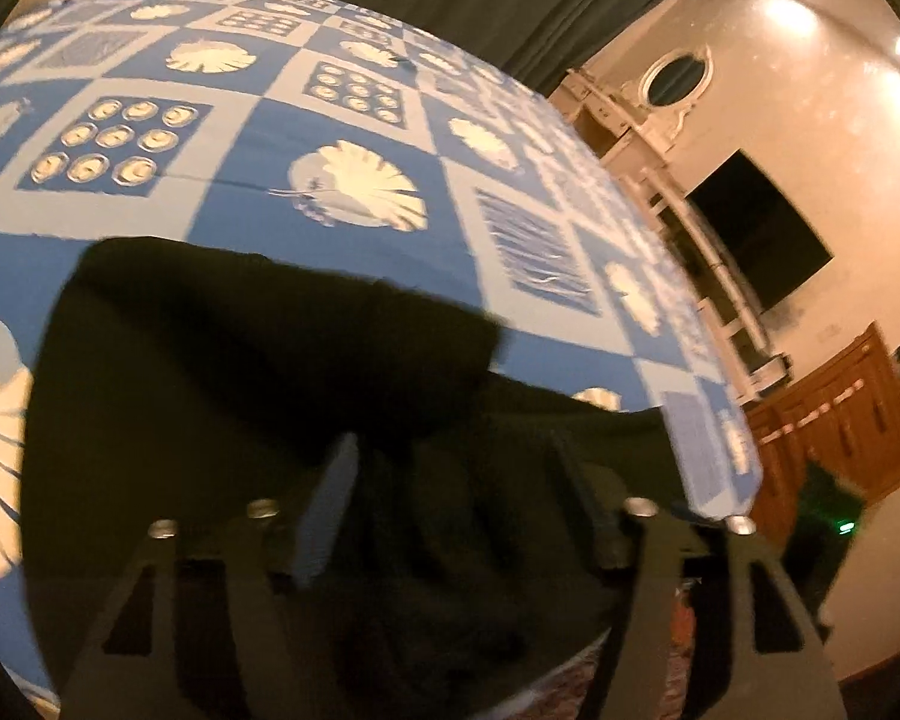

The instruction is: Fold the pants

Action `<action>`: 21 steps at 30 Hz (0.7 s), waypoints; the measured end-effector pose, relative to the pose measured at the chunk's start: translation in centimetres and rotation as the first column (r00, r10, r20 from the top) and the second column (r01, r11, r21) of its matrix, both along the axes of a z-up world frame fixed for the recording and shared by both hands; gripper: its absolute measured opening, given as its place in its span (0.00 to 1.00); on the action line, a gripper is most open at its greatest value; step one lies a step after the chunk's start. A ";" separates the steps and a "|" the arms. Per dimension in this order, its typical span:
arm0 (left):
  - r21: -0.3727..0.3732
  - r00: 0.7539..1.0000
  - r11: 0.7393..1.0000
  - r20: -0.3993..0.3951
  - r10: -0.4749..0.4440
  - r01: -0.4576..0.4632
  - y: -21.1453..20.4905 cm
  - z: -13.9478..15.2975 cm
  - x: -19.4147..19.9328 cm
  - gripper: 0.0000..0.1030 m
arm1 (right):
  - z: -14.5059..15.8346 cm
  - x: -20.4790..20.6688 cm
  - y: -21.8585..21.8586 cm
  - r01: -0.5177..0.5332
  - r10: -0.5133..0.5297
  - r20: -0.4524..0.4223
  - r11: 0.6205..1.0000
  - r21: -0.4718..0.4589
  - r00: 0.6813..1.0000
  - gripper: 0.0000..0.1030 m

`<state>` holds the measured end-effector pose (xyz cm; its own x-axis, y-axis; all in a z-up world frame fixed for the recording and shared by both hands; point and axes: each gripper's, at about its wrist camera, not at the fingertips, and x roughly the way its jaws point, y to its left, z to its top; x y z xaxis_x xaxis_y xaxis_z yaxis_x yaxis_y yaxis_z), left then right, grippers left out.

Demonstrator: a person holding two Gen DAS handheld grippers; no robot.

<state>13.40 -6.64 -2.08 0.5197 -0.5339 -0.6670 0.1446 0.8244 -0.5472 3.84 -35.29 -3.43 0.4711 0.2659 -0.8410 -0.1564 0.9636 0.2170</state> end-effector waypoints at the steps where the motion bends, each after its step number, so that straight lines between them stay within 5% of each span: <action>1: -0.022 1.000 1.000 0.000 0.002 -0.002 -0.2 0.2 -0.2 0.71 | 0.0 0.0 0.0 -0.001 0.001 0.000 1.000 -0.001 1.000 0.86; 5: -0.077 0.999 0.997 -0.014 0.030 -0.031 0.0 1.2 -1.8 0.74 | 0.1 -0.1 0.2 -0.005 0.005 -0.001 1.000 -0.006 1.000 0.86; 12: 0.012 0.983 0.984 0.050 0.176 -0.177 6.3 2.2 -5.7 0.81 | 0.6 -0.1 -0.2 0.015 -0.015 -0.003 1.000 0.022 1.000 0.86; 21: 0.019 0.947 0.947 0.024 0.320 -0.321 12.7 0.3 -6.3 0.81 | 2.2 0.2 1.2 0.016 -0.009 -0.030 0.965 0.260 1.000 0.86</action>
